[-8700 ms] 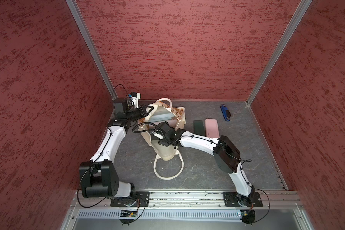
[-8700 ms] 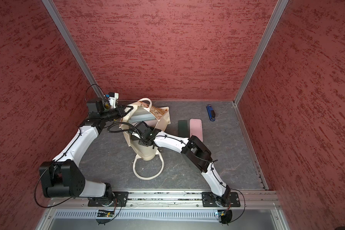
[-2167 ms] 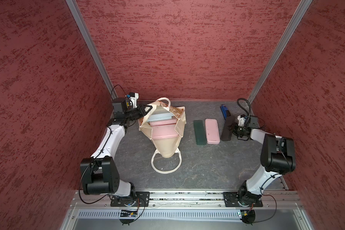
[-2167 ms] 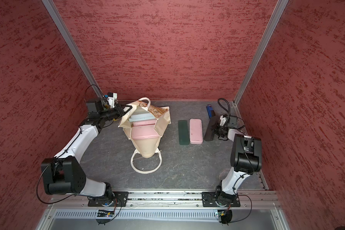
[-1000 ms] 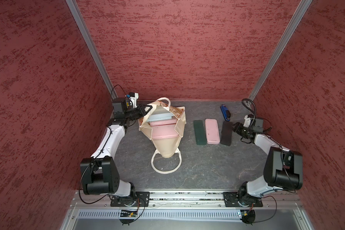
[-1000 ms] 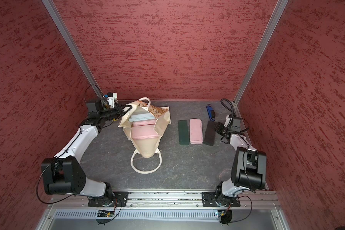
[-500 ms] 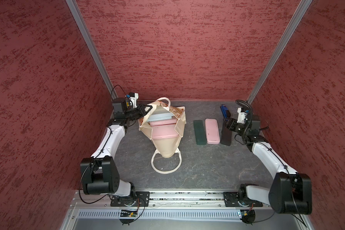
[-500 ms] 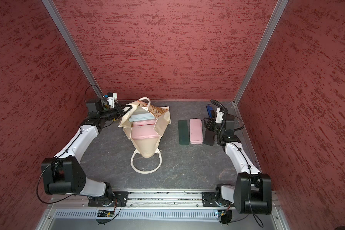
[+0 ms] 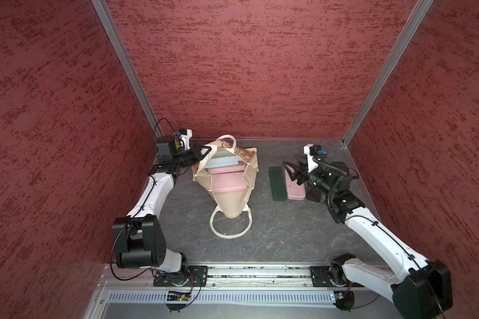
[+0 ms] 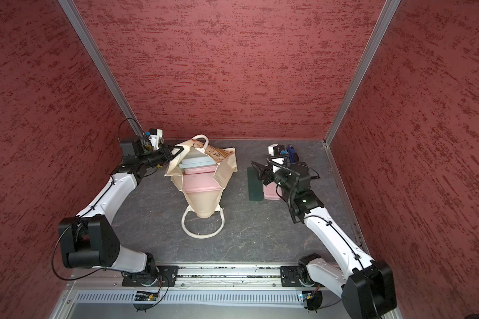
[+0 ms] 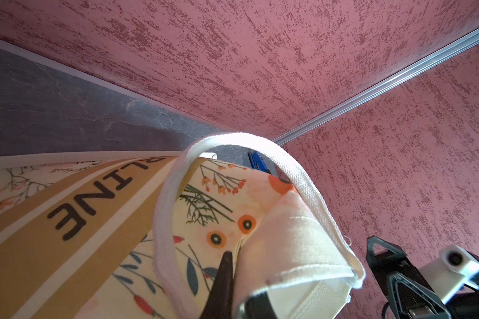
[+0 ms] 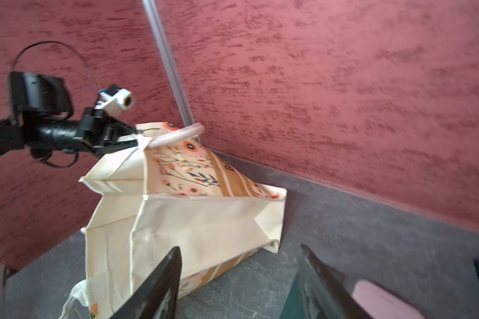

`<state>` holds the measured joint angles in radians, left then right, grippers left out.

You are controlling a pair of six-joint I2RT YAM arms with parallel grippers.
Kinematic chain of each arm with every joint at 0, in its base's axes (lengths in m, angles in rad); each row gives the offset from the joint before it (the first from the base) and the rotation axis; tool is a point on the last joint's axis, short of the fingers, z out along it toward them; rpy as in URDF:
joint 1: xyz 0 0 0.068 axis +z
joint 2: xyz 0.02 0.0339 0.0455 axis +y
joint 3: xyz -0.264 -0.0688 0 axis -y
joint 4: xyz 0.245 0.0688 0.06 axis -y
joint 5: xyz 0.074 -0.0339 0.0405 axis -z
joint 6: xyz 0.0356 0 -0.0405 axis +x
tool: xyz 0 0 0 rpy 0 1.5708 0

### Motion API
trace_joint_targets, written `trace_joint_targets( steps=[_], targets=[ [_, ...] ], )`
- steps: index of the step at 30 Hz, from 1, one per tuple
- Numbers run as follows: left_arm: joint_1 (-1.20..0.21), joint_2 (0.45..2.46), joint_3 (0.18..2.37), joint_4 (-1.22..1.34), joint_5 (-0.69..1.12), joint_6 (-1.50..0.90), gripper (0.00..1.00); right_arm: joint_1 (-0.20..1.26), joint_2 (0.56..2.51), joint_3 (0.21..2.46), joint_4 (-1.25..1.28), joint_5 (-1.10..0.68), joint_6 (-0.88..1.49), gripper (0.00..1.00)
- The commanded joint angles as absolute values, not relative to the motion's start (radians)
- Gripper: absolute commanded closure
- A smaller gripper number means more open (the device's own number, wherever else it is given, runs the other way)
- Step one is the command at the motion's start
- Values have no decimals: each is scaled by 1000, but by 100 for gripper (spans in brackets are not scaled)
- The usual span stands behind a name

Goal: Take out the pencil case from the canvas bag
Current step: Place the pencil case at the center of the board, then pick up the pencil case from the canvas bag.

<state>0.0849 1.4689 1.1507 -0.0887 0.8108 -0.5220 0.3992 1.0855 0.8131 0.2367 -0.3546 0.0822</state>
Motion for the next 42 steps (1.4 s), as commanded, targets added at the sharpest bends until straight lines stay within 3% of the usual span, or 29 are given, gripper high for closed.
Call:
trace_joint_targets(
  steps=[1,8,18,33,42],
  targets=[
    [102,1491,1147,-122,784,-505,97,514,1111,902,275,-315,-77,33],
    [100,1499,1150,-127,788,-507,97,793,1299,1181,36,-146,-347,31],
    [102,1501,1161,-145,789,-496,97,990,1672,1532,-251,32,-425,27],
    [109,1508,1164,-147,799,-508,97,1009,1904,1604,-336,109,-399,30],
    [109,1509,1164,-143,804,-514,97,1008,1935,1559,-301,175,-413,31]
  ],
)
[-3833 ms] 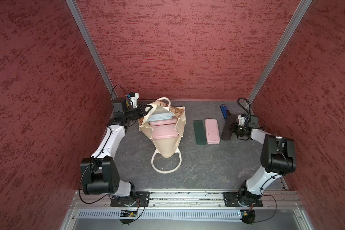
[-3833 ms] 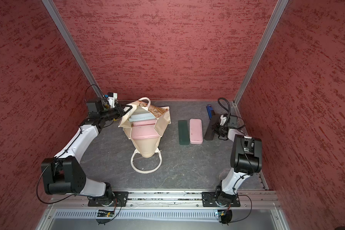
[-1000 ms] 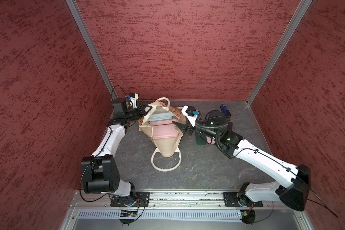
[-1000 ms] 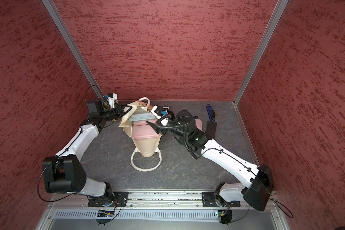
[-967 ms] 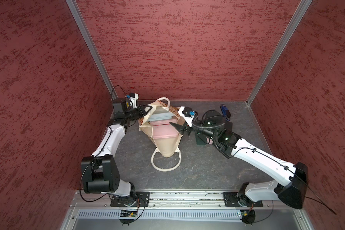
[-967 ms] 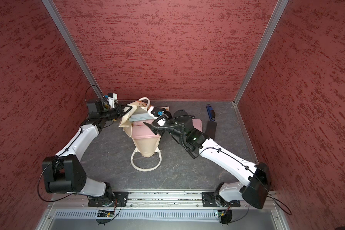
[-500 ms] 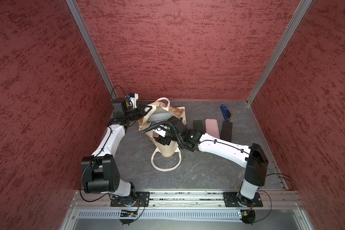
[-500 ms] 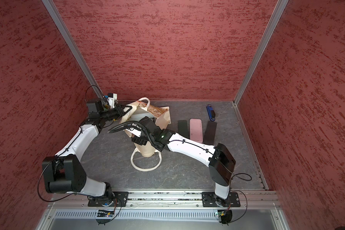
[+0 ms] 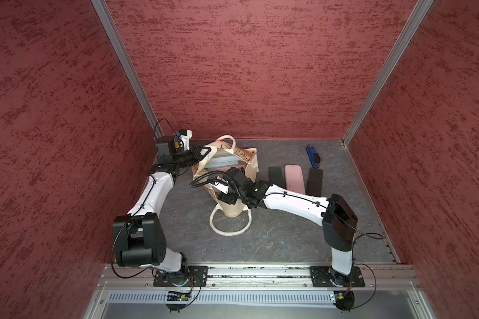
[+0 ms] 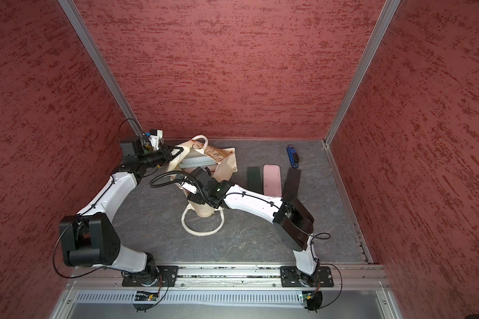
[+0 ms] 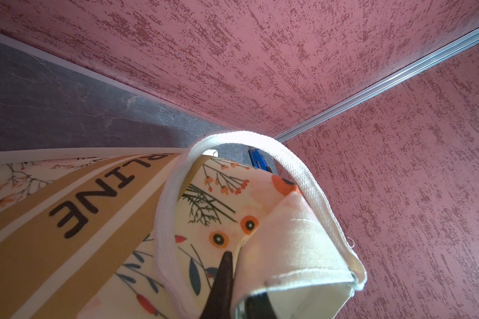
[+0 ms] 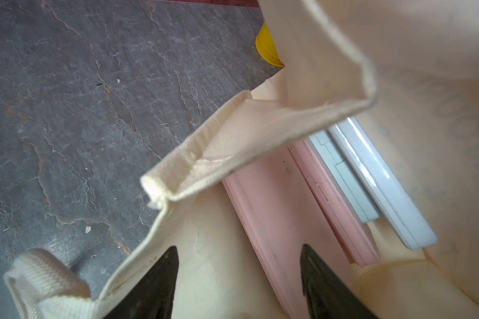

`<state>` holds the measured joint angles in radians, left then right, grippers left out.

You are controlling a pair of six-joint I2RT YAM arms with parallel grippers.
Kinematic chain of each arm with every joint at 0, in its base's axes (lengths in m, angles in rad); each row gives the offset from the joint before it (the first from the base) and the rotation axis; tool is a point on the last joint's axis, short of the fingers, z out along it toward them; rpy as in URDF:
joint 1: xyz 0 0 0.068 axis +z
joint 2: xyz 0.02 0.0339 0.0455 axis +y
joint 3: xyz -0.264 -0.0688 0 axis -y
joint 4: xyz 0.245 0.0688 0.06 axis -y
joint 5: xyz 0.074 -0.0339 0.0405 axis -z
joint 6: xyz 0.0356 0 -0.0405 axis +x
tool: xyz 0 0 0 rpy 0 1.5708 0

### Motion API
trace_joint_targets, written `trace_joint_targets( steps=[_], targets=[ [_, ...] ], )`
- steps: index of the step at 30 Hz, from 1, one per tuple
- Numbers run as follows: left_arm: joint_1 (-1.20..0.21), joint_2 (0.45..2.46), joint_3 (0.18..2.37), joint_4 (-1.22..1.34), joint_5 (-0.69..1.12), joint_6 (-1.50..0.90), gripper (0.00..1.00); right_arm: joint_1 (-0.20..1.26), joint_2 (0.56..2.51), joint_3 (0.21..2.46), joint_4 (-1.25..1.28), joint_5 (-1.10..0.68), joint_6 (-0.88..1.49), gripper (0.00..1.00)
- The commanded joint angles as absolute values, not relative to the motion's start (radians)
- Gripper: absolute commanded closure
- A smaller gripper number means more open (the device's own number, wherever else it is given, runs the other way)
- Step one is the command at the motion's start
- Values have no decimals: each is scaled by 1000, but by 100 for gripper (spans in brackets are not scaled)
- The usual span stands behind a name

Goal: Take out the pencil case from the canvas bag
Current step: Pick up the pencil case from the canvas bag.

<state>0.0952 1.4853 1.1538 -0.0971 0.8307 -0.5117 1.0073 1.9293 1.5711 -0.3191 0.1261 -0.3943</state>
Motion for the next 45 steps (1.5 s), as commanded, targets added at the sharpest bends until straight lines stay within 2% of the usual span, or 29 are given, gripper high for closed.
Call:
trace_joint_targets(
  steps=[1,24,35,45],
  targets=[
    [109,1507,1163,-142,803,-514,97,1008,1941,1559,-305,185,-422,31],
    [104,1495,1158,-133,804,-526,97,991,2108,1563,-252,422,-563,21],
    [104,1491,1154,-124,808,-535,97,968,2054,1481,-192,448,-535,20],
    [101,1497,1153,-119,810,-540,97,966,2138,1495,-77,514,-561,16]
  ],
)
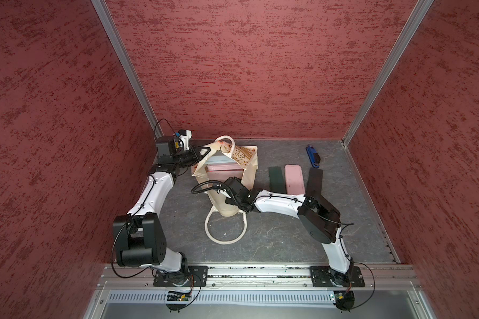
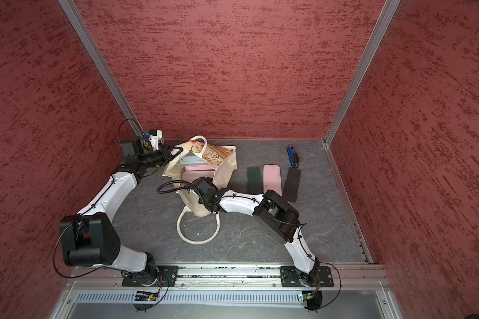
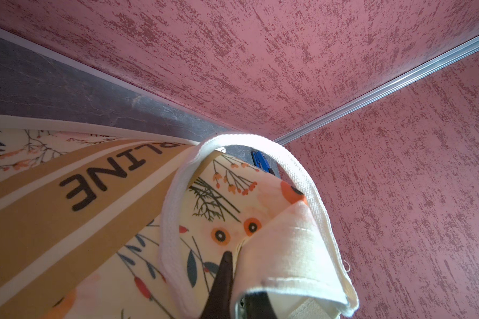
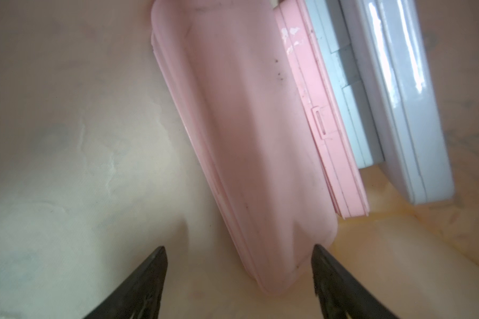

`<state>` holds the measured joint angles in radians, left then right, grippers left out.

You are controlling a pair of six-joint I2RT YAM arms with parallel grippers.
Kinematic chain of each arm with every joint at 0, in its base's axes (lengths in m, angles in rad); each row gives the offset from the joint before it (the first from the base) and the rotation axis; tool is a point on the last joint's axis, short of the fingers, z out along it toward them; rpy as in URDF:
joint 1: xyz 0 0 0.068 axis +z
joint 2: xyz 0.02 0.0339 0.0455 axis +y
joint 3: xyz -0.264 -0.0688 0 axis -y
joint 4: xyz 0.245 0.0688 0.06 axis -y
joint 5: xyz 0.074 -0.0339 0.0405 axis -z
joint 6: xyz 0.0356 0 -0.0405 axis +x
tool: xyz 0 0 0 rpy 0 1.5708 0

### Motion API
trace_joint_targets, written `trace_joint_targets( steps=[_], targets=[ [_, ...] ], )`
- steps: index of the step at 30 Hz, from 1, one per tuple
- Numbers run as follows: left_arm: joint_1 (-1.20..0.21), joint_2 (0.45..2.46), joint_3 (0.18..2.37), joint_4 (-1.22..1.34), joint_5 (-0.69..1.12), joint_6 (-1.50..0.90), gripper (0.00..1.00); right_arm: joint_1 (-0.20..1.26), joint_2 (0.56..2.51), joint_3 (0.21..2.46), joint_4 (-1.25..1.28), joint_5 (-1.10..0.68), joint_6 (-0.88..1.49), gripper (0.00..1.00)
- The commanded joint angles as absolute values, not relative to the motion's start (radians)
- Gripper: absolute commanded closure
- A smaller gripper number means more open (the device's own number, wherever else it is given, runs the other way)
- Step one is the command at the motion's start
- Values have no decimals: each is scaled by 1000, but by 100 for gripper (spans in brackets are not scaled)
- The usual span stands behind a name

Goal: Take out the pencil case from the canvas bag
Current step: Pick up the pencil case from the canvas bag.

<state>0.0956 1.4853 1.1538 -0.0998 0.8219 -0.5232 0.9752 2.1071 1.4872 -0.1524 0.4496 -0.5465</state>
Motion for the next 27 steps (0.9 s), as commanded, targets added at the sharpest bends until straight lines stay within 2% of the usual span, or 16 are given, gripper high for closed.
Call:
trace_joint_targets(
  steps=[1,5,10,27],
  targets=[
    [101,1497,1153,-118,812,-541,97,967,2147,1495,-57,527,-563,16],
    [98,1500,1152,-115,818,-548,97,964,2184,1521,-38,551,-555,12],
    [91,1494,1152,-115,816,-545,97,965,2212,1536,-42,524,-543,12],
    [89,1505,1152,-108,821,-551,97,945,2259,1528,97,630,-562,12]
  ],
)
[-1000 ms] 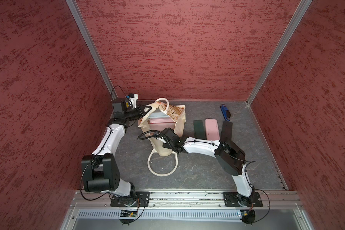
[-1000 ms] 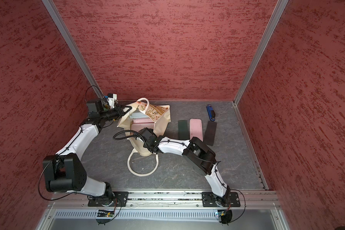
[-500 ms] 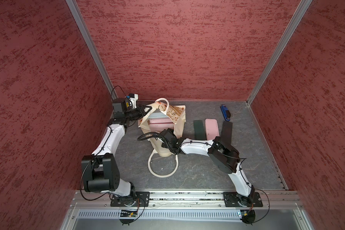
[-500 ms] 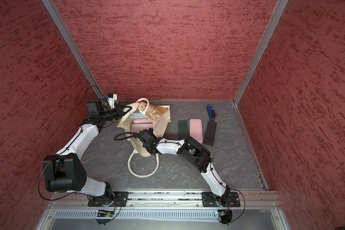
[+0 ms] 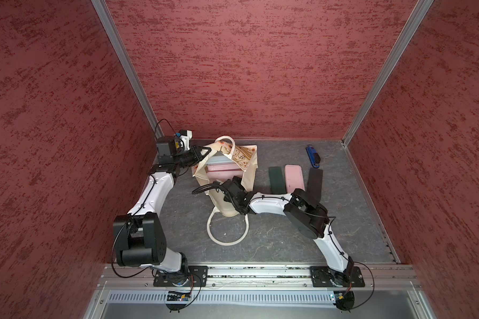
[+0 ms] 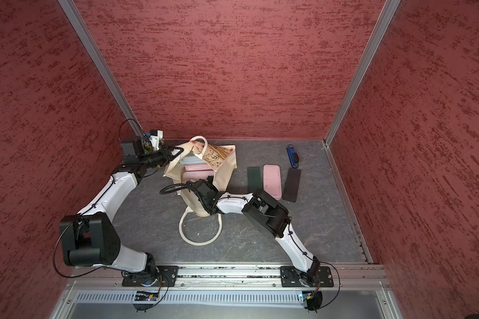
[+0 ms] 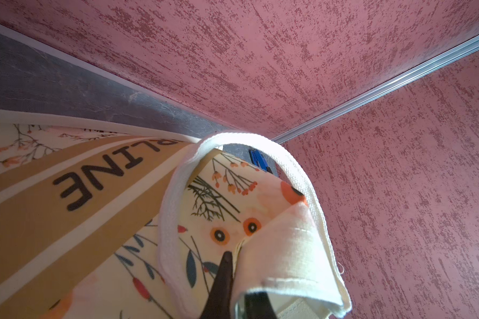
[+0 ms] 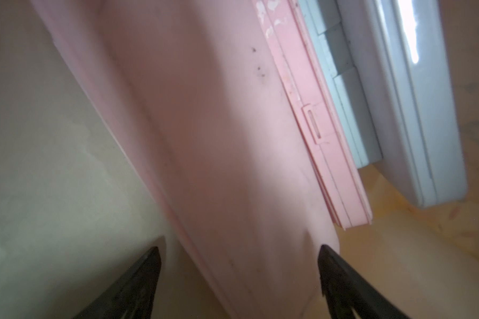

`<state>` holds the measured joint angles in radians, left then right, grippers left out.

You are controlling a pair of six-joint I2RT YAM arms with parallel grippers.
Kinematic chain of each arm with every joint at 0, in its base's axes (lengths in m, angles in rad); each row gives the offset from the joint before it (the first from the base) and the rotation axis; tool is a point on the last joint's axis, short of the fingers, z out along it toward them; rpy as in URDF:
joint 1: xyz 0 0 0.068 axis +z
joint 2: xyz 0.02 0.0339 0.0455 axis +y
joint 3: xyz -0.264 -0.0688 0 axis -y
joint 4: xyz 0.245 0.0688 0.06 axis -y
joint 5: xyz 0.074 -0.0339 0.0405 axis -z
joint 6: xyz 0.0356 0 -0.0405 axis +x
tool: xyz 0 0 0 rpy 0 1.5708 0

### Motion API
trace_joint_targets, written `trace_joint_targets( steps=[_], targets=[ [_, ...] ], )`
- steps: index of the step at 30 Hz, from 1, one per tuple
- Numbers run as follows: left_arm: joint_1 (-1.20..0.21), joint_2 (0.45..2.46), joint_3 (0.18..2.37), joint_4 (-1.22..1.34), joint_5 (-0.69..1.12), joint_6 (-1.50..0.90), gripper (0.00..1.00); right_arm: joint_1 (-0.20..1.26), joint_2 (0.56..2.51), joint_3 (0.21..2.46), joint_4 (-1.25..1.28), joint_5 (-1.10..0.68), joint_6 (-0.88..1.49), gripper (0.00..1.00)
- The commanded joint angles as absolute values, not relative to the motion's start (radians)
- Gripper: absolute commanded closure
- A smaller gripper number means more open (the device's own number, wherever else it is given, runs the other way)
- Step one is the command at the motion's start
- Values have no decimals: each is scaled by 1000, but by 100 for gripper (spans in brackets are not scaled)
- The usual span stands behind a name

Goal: Take out the pencil case from the canvas bag
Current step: Pick up the pencil case from the canvas bag.

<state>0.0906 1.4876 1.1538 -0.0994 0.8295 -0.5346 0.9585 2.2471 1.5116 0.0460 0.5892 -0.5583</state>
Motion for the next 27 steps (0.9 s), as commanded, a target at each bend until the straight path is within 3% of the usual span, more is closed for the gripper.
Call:
trace_joint_targets(
  steps=[1,27],
  targets=[
    [89,1504,1151,-110,820,-551,97,945,2251,1521,107,629,-560,12],
    [91,1498,1154,-108,829,-557,97,944,2123,1446,282,600,-534,26]
  ],
)
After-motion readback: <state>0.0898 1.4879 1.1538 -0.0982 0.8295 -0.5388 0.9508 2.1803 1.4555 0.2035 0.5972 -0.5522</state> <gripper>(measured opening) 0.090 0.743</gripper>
